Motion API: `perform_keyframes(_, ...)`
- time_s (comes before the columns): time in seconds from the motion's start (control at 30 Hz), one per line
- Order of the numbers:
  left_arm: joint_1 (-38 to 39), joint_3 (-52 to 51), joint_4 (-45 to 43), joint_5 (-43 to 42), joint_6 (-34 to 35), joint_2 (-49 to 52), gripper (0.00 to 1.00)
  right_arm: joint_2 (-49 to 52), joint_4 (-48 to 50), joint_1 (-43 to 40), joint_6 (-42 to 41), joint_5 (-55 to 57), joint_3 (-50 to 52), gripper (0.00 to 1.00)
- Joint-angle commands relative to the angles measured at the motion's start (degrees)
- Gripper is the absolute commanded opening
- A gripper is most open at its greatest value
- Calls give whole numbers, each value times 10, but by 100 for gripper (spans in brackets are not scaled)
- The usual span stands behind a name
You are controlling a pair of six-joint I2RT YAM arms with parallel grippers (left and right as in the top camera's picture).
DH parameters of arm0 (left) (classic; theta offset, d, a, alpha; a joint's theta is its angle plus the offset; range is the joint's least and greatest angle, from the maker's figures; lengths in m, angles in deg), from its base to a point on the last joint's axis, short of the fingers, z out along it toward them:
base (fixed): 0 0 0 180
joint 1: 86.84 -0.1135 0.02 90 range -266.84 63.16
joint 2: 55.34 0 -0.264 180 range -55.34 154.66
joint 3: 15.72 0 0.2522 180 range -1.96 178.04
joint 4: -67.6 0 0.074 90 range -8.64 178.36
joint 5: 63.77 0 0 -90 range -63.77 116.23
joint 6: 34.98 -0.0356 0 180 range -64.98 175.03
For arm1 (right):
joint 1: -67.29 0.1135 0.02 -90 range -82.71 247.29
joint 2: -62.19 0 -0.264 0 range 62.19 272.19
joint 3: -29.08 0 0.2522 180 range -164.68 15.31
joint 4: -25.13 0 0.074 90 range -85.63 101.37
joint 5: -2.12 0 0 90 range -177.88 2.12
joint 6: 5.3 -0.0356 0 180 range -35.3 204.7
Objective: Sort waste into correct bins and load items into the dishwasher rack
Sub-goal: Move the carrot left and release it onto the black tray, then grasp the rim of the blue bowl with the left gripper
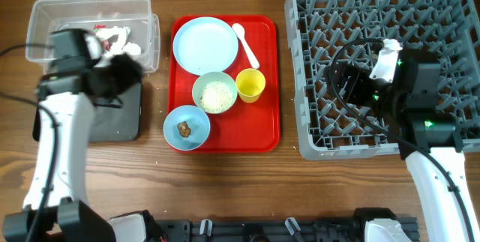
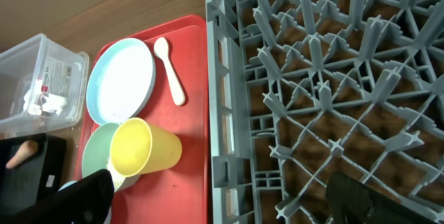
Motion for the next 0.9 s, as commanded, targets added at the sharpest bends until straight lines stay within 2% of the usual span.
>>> perform_keyframes(0.0, 137, 5, 44, 3, -81, 4, 78, 5, 2, 3, -4, -10, -10, 100)
perform_keyframes(0.13, 287, 4, 65, 66, -92, 44, 75, 5, 2, 3, -4, -11, -10, 100)
perform_keyframes(0.23, 352, 4, 66, 81, -92, 78, 72, 5, 2, 3, -4, -11, -10, 100)
perform_keyframes(0.3, 378, 4, 70, 81, -90, 101, 65, 5, 1, 3, -4, -11, -10, 100)
perform_keyframes(0.37, 393, 3, 83, 92, -82, 125, 56, 5, -2, 3, -4, -11, -10, 100)
perform_keyframes(0.43, 397, -7, 85, 120, -56, 144, 55, 5, -3, 3, -4, -11, -10, 100)
perform_keyframes(0.57, 396, -12, 80, 130, -56, 158, 50, 5, -5, 3, -4, -11, -10, 100)
perform_keyframes(0.63, 396, -13, 80, 137, -51, 161, 44, 5, -7, 3, -4, -11, -10, 100)
perform_keyframes(0.73, 396, -23, 78, 173, -6, 162, 40, 5, -11, 3, -4, -11, -10, 100)
perform_keyframes(0.87, 396, -65, 38, 177, 30, 163, 30, 5, -11, 3, -4, -11, -10, 100)
